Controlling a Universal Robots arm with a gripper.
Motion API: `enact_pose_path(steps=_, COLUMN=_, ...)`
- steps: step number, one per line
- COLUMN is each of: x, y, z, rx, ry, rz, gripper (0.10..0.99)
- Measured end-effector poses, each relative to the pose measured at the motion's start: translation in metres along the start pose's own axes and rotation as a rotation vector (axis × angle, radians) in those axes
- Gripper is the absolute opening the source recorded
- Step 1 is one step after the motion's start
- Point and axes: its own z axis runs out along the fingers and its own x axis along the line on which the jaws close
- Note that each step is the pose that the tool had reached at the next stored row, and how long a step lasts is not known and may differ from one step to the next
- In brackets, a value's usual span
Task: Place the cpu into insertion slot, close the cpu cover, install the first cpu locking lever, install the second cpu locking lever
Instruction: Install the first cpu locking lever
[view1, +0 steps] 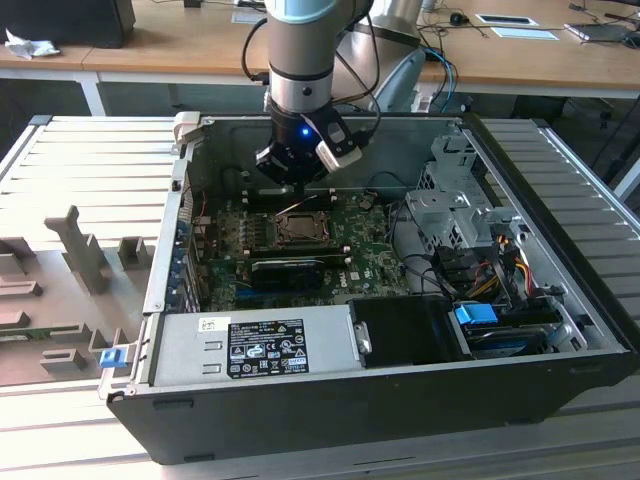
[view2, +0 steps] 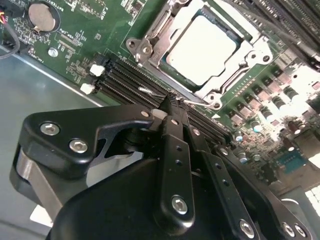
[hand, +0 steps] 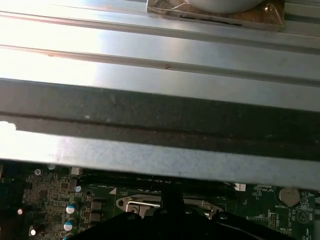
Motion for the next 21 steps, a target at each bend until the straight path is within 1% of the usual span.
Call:
enact_pose_path(steps=2, x=-0.0011, y=0.0021, z=0.0011, rx=0.000, ry=-0.0001, rz=0.001, gripper=0.106)
enact_pose_path(steps=7, x=-0.0060, y=0.0016, z=0.0042, rx=0.001, ry=-0.0007, rz=0.007, gripper=0.106)
enact_pose_path(steps=10, x=-0.0098, y=0.0005, z=0.0105, rx=0.001, ry=-0.0021, rz=0.021, gripper=0.106)
enact_pose_path(steps=13, x=-0.0101, y=-0.0003, z=0.0120, rx=0.002, ry=-0.0035, rz=0.036, gripper=0.106)
enact_pose_path(steps=16, x=-0.0100, y=-0.0013, z=0.0132, rx=0.002, ry=-0.0038, rz=0.038, gripper=0.106)
enact_pose_path(steps=21, x=-0.0116, y=0.0002, z=0.0161, rx=0.002, ry=-0.0038, rz=0.038, gripper=0.106)
